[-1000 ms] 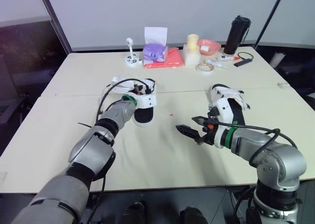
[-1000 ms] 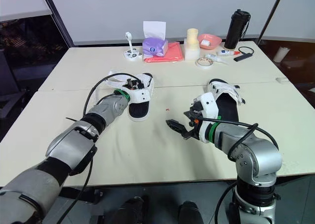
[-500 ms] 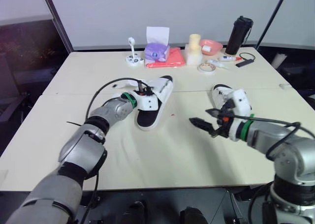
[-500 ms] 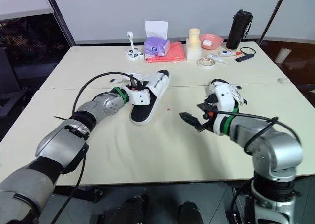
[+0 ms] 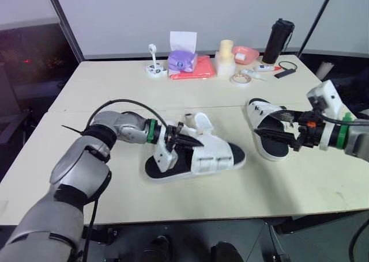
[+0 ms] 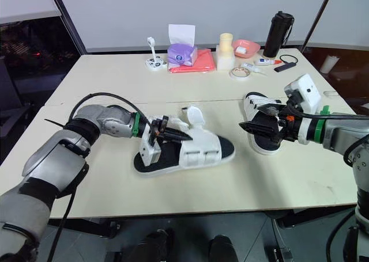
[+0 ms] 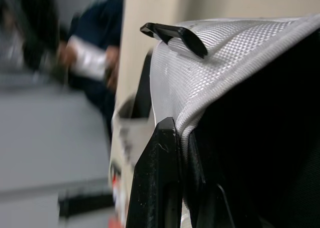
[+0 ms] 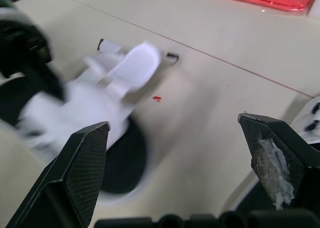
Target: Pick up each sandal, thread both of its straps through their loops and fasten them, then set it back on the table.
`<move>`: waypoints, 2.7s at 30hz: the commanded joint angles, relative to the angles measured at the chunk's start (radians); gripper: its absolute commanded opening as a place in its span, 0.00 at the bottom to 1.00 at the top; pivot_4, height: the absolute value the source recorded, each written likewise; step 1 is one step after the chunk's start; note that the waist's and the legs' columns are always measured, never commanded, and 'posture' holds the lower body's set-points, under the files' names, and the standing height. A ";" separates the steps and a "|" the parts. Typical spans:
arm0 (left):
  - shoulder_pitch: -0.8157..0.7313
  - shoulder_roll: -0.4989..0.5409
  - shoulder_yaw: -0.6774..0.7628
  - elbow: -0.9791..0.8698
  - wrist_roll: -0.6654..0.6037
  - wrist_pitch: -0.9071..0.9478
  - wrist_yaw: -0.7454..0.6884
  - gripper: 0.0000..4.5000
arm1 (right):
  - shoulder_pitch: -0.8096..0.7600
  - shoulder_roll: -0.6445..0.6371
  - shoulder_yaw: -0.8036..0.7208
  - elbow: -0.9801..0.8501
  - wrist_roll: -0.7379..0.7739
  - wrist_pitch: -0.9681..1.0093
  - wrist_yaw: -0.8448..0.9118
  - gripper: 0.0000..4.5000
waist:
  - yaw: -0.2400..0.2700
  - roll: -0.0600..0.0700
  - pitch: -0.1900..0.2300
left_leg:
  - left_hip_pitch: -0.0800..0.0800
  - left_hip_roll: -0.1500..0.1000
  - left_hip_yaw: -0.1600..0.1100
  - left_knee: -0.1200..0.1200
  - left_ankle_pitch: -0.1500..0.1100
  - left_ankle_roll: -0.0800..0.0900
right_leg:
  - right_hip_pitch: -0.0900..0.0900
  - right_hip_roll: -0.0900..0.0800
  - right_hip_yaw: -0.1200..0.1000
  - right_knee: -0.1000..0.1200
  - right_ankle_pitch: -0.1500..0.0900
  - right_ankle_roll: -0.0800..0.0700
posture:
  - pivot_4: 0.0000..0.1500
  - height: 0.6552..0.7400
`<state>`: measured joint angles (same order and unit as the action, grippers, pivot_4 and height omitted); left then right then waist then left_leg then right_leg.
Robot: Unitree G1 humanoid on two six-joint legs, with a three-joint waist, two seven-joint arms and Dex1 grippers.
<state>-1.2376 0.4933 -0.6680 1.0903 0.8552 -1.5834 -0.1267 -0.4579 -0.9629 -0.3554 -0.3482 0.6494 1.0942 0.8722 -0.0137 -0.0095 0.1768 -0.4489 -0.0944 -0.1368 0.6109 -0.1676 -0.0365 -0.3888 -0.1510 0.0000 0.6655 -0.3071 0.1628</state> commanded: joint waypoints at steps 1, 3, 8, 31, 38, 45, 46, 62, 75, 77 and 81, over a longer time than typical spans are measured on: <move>-0.021 0.023 -0.032 -0.097 0.098 -0.031 0.118 0.01 | 0.000 -0.026 0.015 -0.006 -0.007 -0.053 0.004 1.00 | 0.000 0.000 0.000 | 0.000 0.000 0.000 0.000 0.000 0.000 | 0.000 0.000 0.000 0.000 0.000 0.000 | 1.00 1.00; -0.021 0.024 -0.036 -0.112 0.175 -0.031 0.179 0.01 | 0.000 -0.029 0.018 -0.003 -0.002 -0.059 0.000 1.00 | 0.002 0.000 0.000 | 0.000 0.000 0.000 0.001 0.000 0.000 | 0.000 0.000 0.000 0.000 0.000 0.000 | 1.00 1.00; -0.035 0.026 -0.142 -0.179 0.463 0.127 0.523 0.01 | 0.012 -0.036 0.020 -0.018 -0.001 -0.067 -0.011 1.00 | 0.002 0.000 0.000 | -0.001 0.000 0.000 0.001 0.000 0.000 | 0.000 0.000 0.000 0.000 0.000 0.000 | 1.00 1.00; -0.144 0.080 -0.431 0.034 0.523 0.038 0.985 0.98 | 0.038 -0.020 0.066 -0.031 0.000 -0.106 -0.062 1.00 | 0.001 -0.001 0.000 | 0.000 0.000 0.000 0.001 0.000 0.000 | 0.000 0.000 0.000 0.001 0.000 0.001 | 1.00 1.00; -0.144 0.023 -0.050 0.582 0.216 -0.031 0.376 0.98 | 0.046 -0.014 0.074 -0.038 0.003 -0.114 -0.069 1.00 | 0.004 -0.001 0.000 | -0.001 -0.001 0.000 0.002 0.000 0.000 | 0.001 0.000 0.000 0.001 0.000 0.001 | 1.00 1.00; -0.235 0.023 1.033 1.004 -0.302 0.714 -1.177 0.98 | 0.073 -0.011 0.093 -0.060 0.011 -0.113 -0.068 1.00 | -0.003 -0.002 0.000 | -0.002 -0.001 0.001 0.002 -0.001 0.001 | 0.001 0.000 -0.002 0.000 0.000 0.001 | 1.00 1.00; -0.236 0.026 1.074 0.993 -0.341 0.796 -1.245 0.98 | 0.085 -0.015 0.101 -0.067 0.007 -0.116 -0.064 1.00 | -0.005 -0.002 0.001 | -0.003 0.000 0.001 0.002 -0.001 0.001 | 0.001 0.000 -0.002 0.000 0.000 0.001 | 1.00 1.00; -0.292 0.025 1.159 1.004 -0.583 1.132 -1.303 1.00 | 0.221 -0.013 0.303 -0.177 -0.101 -0.296 0.015 0.12 | -0.045 -0.003 0.001 | 0.002 0.001 0.000 0.002 -0.001 0.001 | 0.001 0.000 -0.003 0.005 -0.001 0.002 | 1.00 1.00; -0.243 0.027 1.157 1.004 -0.576 1.170 -1.352 1.00 | 0.171 0.074 0.525 0.003 -0.260 -0.467 0.085 0.00 | -0.045 -0.004 0.002 | 0.002 0.001 0.000 0.002 -0.001 0.001 | 0.001 0.000 -0.003 0.006 -0.001 0.002 | 1.00 1.00; -0.238 0.033 1.146 1.004 -0.569 1.175 -1.355 1.00 | 0.154 0.096 0.543 0.032 -0.274 -0.488 0.101 0.00 | -0.047 -0.004 0.002 | 0.003 0.001 0.000 0.003 -0.001 0.001 | 0.001 0.000 -0.003 0.006 -0.001 0.002 | 1.00 1.00; -0.214 0.045 1.125 1.004 -0.559 1.213 -1.371 1.00 | 0.115 0.138 0.577 0.087 -0.310 -0.539 0.127 0.00 | -0.050 -0.004 0.002 | 0.003 0.001 0.000 0.002 -0.001 0.001 | 0.002 0.000 -0.003 0.006 -0.001 0.002 | 1.00 1.00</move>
<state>-1.4539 0.5196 0.4661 2.0788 0.2957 -0.3893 -1.4846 -0.3273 -0.8335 0.2169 -0.2648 0.3528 0.5862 0.9844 -0.0635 -0.0136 0.1786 -0.4454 -0.0936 -0.1366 0.6131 -0.1682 -0.0352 -0.3871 -0.1509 -0.0033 0.6717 -0.3079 0.1647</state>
